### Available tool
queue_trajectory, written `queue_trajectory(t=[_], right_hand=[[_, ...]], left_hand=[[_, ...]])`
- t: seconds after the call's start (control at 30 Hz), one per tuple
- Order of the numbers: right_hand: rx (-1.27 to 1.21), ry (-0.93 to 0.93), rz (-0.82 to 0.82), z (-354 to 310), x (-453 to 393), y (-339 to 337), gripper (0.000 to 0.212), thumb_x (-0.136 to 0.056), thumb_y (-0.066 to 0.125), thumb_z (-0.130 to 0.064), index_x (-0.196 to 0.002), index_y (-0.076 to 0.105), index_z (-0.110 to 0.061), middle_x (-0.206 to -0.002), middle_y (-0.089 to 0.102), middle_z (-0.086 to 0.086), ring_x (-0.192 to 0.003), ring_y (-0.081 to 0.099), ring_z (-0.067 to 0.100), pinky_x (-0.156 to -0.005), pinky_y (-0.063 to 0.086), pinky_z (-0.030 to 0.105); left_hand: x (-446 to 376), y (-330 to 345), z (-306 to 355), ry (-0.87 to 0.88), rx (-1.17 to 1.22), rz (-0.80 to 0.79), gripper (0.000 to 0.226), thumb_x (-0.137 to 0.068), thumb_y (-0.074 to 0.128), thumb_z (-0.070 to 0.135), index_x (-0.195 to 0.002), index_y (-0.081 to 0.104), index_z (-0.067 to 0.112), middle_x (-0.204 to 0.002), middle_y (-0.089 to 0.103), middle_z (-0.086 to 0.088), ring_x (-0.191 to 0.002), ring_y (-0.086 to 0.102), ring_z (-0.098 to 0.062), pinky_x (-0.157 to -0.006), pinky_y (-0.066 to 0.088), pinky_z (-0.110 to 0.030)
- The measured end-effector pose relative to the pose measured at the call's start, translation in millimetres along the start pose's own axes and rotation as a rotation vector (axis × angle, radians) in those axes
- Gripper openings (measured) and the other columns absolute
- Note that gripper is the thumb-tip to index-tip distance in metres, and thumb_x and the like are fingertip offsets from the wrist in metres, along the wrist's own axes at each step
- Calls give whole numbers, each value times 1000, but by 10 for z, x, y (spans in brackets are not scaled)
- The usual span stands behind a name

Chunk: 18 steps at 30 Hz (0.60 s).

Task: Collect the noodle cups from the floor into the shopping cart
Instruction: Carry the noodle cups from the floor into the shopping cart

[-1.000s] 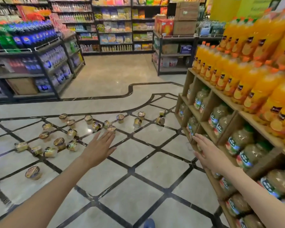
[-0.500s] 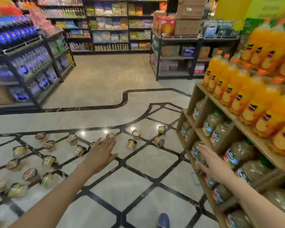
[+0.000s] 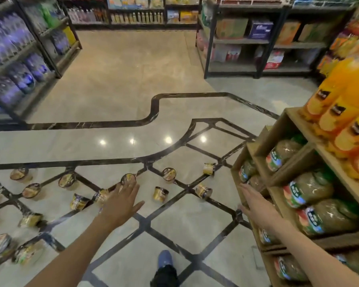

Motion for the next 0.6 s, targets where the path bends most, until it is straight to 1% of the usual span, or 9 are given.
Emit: queue_trajectory(t=[0.1,0.17,0.23,0.27,0.33,0.4,0.47,0.57,0.6], right_hand=[[54,-19,-23,62,-801,196,62,-95,52,-32,-149,23,-23,-157,20,-2,-143,24,16,-116,23,31],[137,-51,-43,107,-1356,441,61,-95,51,-20,-149,22,-25,-157,20,-1,-143,24,17,-116,23,31],[237,-105,-98,149,-1897,793,68,-92,50,-5,-150,21,-27,-158,16,1,-143,21,19,-116,22,33],[293,-148,-115,183,-2175,1001,73,-89,50,2,-150,19,-27,-159,13,2,-144,18,20,-116,21,35],[399,-264,-173,248,-2724,1479,79,-87,50,8,-151,17,-26,-160,8,3,-146,12,22,-117,16,36],[533,-408,-230,330,-3251,2027,81,-89,48,9,-152,12,-25,-161,3,6,-147,6,23,-118,13,38],[687,-537,-305,437,-3719,2617,83,-89,48,10,-153,9,-24,-161,0,9,-148,1,25,-119,13,40],[905,-707,-361,613,-4358,3406,83,-88,56,3,-153,11,-23,-160,0,13,-147,-1,29,-120,10,43],[961,-785,-336,657,-4542,3632,85,-85,63,-2,-152,14,-24,-160,5,14,-147,4,31,-119,13,44]], left_hand=[[-753,243,-122,3,46,-64,69,-99,19,54,-153,4,13,-161,3,-8,-148,3,-20,-119,1,-36],[-1293,527,-188,2,51,-89,69,-99,21,53,-153,4,12,-161,5,-7,-148,4,-22,-120,3,-37],[-1803,933,-216,-9,64,-116,71,-98,23,55,-153,6,12,-161,6,-7,-148,6,-23,-120,6,-38],[-2047,1177,-206,-21,79,-119,72,-98,24,56,-152,7,12,-161,6,-7,-148,6,-24,-120,7,-38],[-2514,1712,-160,-33,101,-135,75,-97,28,58,-152,9,11,-160,5,-9,-148,6,-25,-120,8,-38],[-2937,2312,-93,-45,124,-141,79,-95,31,60,-152,11,9,-160,7,-11,-147,8,-27,-120,11,-39],[-3310,2941,-32,-62,152,-149,87,-90,29,67,-152,12,7,-160,7,-12,-147,10,-29,-119,16,-40],[-3806,3778,65,-102,180,-147,114,-71,6,86,-152,7,5,-160,3,-14,-147,10,-30,-117,16,-38],[-3942,4038,92,-121,188,-164,116,-70,9,86,-152,3,4,-160,-1,-14,-147,7,-29,-117,15,-37]])
Point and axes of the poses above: each hand's wrist, its own x-axis away from the middle knuckle, its own y-axis out of the palm, z = x × y, the point moved 7 cm from there along -x, towards the middle knuckle
